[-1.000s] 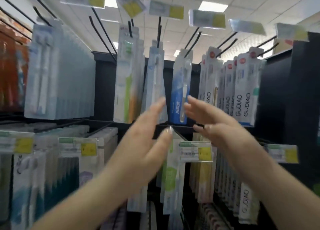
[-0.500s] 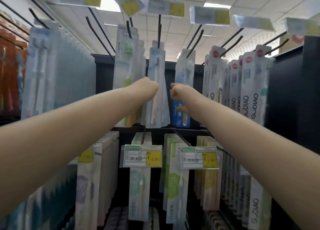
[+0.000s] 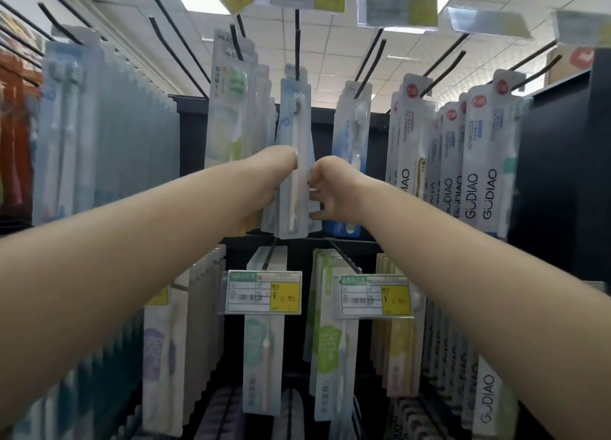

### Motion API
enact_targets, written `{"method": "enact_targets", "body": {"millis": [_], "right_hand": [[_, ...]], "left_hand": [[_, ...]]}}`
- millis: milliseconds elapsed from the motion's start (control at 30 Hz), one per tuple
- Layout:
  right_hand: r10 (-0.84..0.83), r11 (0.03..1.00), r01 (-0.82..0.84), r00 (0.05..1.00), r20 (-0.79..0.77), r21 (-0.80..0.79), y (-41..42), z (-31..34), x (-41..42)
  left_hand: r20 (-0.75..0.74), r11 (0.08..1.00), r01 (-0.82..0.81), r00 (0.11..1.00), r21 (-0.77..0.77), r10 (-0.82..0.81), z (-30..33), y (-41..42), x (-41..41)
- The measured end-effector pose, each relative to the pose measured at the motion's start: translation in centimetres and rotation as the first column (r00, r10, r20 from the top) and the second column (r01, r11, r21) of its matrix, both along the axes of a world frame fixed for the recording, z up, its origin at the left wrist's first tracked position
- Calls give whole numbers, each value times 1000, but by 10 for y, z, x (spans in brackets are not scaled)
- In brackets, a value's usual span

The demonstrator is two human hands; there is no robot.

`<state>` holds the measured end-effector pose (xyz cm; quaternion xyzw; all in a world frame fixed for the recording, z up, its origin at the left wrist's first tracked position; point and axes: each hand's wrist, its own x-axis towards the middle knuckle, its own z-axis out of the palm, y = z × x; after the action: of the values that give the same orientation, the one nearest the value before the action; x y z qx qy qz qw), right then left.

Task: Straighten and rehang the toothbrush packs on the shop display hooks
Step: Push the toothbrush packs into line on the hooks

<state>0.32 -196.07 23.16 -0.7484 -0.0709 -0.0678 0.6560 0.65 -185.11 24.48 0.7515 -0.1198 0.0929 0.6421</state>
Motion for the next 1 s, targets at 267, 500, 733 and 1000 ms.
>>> {"method": "enact_targets", "body": {"millis": [267, 500, 733, 1000], "right_hand": [[18, 998, -21, 998, 53, 61, 0, -1, -8], [-38, 999, 35, 996, 82, 37, 0, 2, -22], [-48, 995, 38, 992, 117, 89, 2, -4, -31], [-27, 992, -1, 974, 224, 125, 12, -14, -51]], "left_hand": [[9, 996, 29, 1000, -80, -28, -5, 6, 3], [3, 996, 24, 1000, -82, -24, -7, 15, 1], [-7, 996, 61, 998, -67, -62, -18, 16, -9], [15, 988, 148, 989, 37, -149, -35, 34, -26]]}}
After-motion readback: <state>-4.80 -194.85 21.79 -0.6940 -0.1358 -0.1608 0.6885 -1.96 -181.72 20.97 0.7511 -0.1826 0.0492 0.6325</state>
